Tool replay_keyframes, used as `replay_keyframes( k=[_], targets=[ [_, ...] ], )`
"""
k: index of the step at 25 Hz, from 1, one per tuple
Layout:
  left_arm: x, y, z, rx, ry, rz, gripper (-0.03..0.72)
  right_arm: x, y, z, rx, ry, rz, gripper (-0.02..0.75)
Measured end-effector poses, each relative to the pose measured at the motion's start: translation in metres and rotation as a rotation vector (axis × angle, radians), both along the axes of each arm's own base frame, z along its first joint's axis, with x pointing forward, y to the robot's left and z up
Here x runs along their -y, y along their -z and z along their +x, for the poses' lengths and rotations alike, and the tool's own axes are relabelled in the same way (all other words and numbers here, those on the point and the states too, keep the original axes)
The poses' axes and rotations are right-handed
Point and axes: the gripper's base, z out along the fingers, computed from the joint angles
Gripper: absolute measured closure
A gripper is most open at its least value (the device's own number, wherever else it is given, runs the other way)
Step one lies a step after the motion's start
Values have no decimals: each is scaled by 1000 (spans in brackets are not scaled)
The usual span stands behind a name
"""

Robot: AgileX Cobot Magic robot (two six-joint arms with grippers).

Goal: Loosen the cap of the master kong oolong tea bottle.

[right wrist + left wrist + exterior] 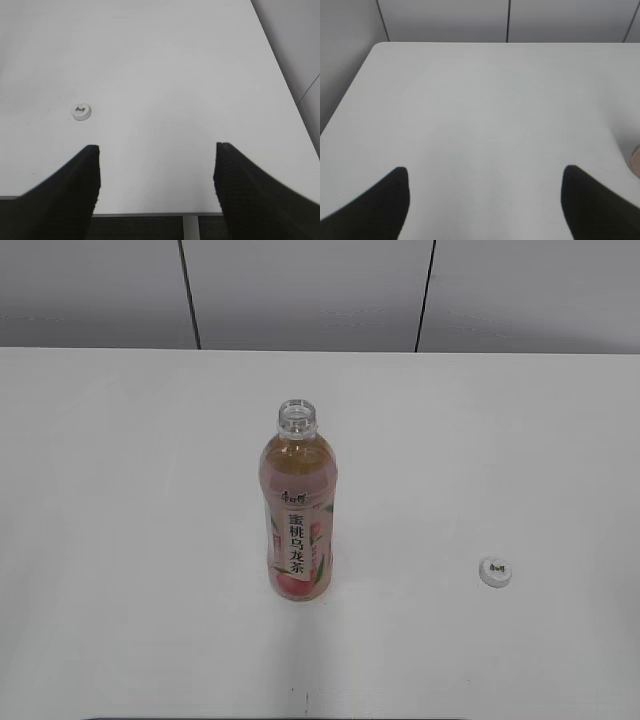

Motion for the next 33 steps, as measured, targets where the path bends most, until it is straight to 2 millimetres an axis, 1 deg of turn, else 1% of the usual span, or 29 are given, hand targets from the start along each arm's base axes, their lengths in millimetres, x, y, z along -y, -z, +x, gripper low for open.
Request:
replay_keyframes(
  k=[3, 11, 18, 33],
  targets=[
    [0, 0, 0, 0, -31, 0, 136, 0, 0, 0, 0, 0, 0, 202],
    [0, 0, 0, 0, -35, -1, 136, 0, 0, 0, 0, 0, 0, 202],
    [-1, 0, 0, 0, 54, -1, 136, 0, 0, 0, 0, 0, 0, 202],
    [-1, 0, 0, 0, 63, -1, 136, 0, 0, 0, 0, 0, 0, 202]
  ],
)
